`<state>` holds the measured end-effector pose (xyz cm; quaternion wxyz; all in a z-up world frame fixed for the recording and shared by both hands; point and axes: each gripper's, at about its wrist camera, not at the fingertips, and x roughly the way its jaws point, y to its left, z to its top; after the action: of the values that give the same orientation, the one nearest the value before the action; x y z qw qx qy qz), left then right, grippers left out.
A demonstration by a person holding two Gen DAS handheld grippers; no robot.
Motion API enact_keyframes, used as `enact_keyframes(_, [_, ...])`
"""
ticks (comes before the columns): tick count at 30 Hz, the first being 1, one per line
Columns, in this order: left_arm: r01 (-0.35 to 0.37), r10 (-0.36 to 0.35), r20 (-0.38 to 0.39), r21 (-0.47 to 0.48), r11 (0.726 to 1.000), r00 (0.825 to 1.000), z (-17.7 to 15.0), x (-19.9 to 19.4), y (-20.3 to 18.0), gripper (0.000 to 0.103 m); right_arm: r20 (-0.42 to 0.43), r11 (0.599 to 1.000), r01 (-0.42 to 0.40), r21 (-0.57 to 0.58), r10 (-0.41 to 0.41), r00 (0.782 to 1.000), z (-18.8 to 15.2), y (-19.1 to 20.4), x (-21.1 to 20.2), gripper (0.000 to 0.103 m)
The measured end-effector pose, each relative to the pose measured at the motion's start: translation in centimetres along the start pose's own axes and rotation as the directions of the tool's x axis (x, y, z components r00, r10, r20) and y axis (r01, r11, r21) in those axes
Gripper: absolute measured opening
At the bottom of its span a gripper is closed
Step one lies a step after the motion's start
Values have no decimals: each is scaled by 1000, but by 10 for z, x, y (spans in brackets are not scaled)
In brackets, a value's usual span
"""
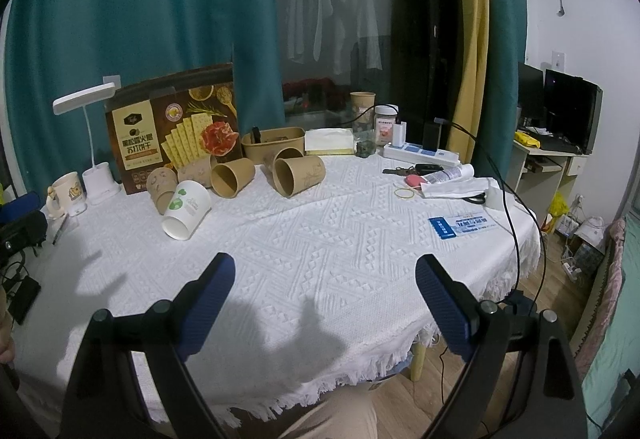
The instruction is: Flip cup upright
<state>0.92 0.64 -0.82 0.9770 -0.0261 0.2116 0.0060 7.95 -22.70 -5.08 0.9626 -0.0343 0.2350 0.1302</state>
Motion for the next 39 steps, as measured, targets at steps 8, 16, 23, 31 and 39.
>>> enact_keyframes(8, [21, -21, 3, -21, 1000, 1000, 1, -4, 1, 96, 1, 1000, 1, 0, -1, 1000, 0, 0, 0, 90])
enact_keyframes(16, [52, -52, 0, -34, 998, 999, 2, 0, 1, 96, 1, 1000, -1, 0, 1, 1000, 0, 0, 1, 90])
enact_keyframes(23, [47, -49, -92, -22, 999, 995, 1, 34, -3, 103, -10, 1000, -15, 21, 15, 1000, 10, -11, 15, 90])
enact_keyframes(31, [12, 43, -260, 206, 978, 965, 25, 113, -25, 103, -112, 996, 18, 91, -8, 994, 16, -52, 71, 90])
enact_keyframes(39, [135, -31, -398, 235, 963, 917, 71, 231, -33, 103, -125, 987, 37, 155, -17, 992, 32, -96, 130, 90])
